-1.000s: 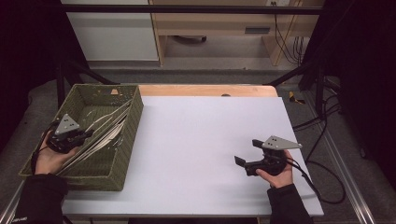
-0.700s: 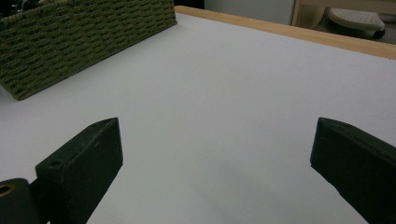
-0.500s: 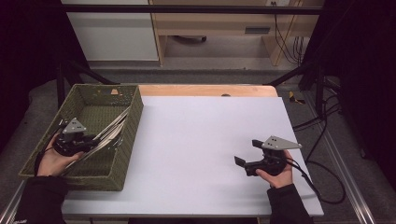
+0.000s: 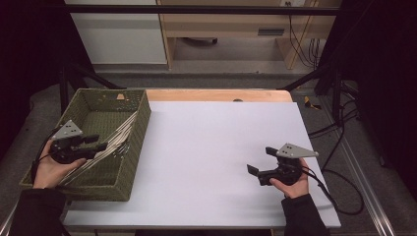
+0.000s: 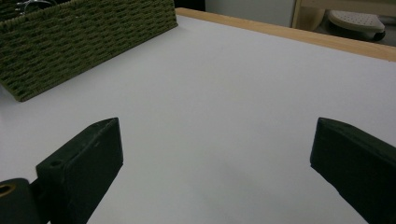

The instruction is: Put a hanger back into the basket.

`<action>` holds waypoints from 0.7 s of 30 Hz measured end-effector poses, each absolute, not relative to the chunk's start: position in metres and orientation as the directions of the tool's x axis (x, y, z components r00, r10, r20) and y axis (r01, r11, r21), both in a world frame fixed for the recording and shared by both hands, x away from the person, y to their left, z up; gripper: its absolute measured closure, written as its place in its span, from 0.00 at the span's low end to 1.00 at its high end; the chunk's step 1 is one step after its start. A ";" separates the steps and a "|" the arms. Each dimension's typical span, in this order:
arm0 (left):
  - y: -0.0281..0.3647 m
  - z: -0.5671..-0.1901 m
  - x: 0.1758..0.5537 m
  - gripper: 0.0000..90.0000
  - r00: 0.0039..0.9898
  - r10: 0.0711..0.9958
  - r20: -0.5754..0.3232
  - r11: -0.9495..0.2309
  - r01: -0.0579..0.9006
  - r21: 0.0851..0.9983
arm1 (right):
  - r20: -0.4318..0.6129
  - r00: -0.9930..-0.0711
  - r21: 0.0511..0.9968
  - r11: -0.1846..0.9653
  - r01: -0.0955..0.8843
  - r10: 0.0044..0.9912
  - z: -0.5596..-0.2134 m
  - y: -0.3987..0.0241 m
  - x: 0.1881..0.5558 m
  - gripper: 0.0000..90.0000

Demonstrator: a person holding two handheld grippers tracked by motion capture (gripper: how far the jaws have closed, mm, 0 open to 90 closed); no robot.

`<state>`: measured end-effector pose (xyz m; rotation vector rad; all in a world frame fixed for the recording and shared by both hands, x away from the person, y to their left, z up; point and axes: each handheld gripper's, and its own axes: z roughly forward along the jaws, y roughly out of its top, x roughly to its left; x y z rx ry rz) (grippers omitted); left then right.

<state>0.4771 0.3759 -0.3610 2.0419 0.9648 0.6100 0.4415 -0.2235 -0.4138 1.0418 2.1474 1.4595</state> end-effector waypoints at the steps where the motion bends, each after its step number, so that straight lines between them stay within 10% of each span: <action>1: 0.371 -0.353 0.472 0.51 0.596 0.801 0.062 -0.360 0.396 0.845 | 0.115 -0.673 0.906 0.201 0.373 0.730 -0.413 -0.224 0.441 0.03; 12: 0.314 -0.333 0.441 0.16 0.636 0.771 0.038 -0.253 0.251 0.935 | 0.119 -0.671 0.917 0.178 0.356 0.731 -0.408 -0.229 0.438 0.03; 21: 0.272 -0.348 0.430 0.07 0.671 0.741 -0.015 -0.193 0.235 0.953 | 0.116 -0.671 0.924 0.169 0.344 0.732 -0.404 -0.233 0.434 0.03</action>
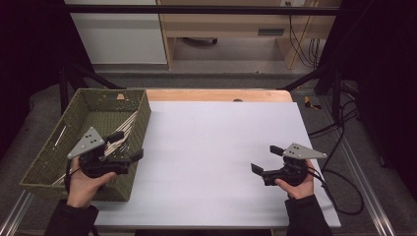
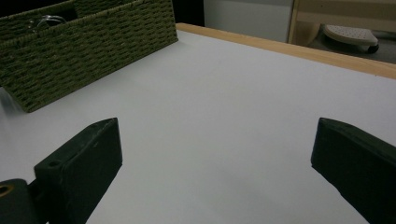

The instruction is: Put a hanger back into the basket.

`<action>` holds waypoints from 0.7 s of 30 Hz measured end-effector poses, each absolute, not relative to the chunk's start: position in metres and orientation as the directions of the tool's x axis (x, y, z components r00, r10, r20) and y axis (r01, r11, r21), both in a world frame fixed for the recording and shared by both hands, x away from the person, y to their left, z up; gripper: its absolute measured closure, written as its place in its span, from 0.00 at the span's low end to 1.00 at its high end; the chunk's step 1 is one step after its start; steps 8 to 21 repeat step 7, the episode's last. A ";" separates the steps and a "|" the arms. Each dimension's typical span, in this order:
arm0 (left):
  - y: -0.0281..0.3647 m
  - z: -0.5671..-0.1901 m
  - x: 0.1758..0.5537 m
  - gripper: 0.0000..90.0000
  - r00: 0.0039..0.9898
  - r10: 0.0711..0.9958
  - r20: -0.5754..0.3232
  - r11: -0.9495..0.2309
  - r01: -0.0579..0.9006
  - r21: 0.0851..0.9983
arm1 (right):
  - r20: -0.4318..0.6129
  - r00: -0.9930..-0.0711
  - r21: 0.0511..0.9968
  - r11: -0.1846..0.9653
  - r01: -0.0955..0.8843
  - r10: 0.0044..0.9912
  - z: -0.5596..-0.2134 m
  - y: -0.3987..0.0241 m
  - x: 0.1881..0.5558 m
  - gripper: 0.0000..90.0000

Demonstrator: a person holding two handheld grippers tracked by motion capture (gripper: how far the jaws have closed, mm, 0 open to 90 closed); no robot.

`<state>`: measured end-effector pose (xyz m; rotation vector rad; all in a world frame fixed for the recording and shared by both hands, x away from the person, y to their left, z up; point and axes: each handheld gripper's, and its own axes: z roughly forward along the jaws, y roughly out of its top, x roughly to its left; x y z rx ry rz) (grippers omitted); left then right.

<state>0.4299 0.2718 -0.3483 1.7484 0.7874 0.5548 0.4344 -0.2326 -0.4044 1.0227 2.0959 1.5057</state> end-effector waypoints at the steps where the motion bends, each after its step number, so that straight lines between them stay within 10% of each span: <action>1: 0.269 -0.350 0.429 0.07 0.671 0.741 -0.021 -0.189 0.238 0.953 | 0.116 -0.672 0.924 0.168 0.343 0.731 -0.404 -0.233 0.434 0.03; 21: 0.260 -0.360 0.425 0.07 0.671 0.741 -0.037 -0.173 0.244 0.954 | 0.118 -0.669 0.928 0.158 0.338 0.734 -0.402 -0.237 0.432 0.02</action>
